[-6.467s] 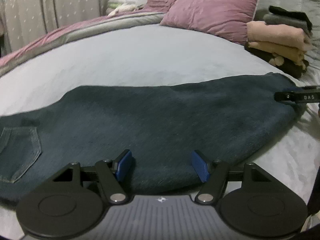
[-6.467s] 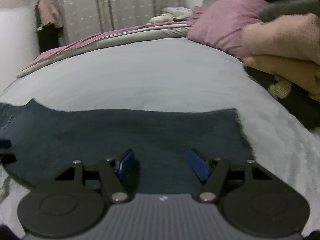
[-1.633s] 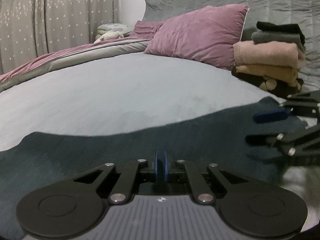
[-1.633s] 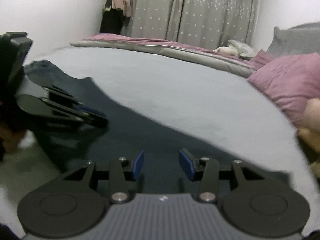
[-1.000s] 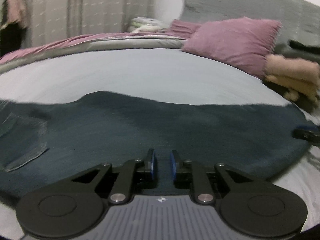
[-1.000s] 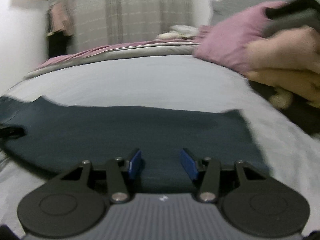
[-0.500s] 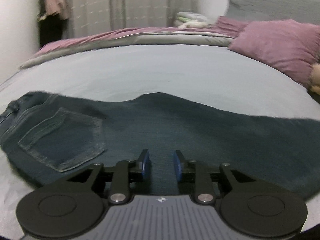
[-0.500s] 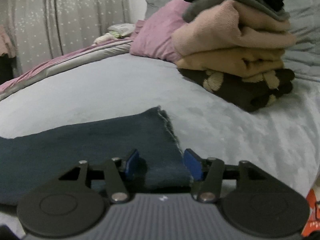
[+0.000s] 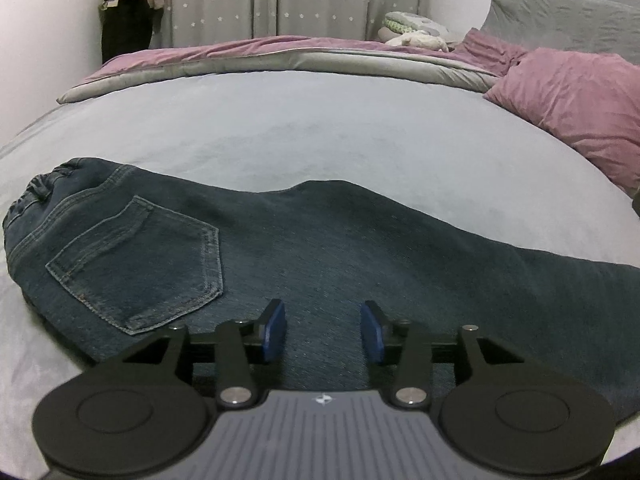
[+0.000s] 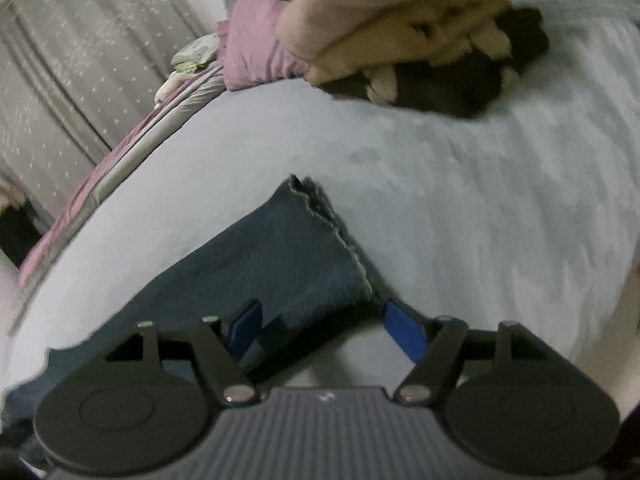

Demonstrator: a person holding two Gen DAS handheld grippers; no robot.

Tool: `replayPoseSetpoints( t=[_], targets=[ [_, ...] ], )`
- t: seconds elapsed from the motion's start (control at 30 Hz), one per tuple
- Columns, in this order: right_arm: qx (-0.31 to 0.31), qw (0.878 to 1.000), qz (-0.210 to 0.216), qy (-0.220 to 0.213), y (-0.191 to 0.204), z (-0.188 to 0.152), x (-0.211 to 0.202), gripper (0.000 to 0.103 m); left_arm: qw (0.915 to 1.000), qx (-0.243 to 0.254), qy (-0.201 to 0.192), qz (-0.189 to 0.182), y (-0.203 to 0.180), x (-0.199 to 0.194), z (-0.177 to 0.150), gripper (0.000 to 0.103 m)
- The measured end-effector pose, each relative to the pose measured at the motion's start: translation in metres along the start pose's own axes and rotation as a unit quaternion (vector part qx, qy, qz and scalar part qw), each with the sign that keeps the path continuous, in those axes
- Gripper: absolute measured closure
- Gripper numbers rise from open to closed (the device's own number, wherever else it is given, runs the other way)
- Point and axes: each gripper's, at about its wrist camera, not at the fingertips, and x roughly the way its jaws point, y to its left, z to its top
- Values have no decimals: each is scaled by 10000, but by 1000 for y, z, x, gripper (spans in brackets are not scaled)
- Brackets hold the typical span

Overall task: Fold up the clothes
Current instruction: 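Grasp the frayed leg hem with the right gripper and lift it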

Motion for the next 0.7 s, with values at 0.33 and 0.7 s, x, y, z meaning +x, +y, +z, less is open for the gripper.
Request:
replayPoseSetpoints(
  t=[0.33,0.7],
  targets=[
    [762,9955,427,367,-10,-13,8,33,10000,-12,48,-64,-3,-3,-2,60],
    [587,9980,184,114,11,-12,30,53,9996,-99,-9,-283,-8,-5,-1,59]
  ],
)
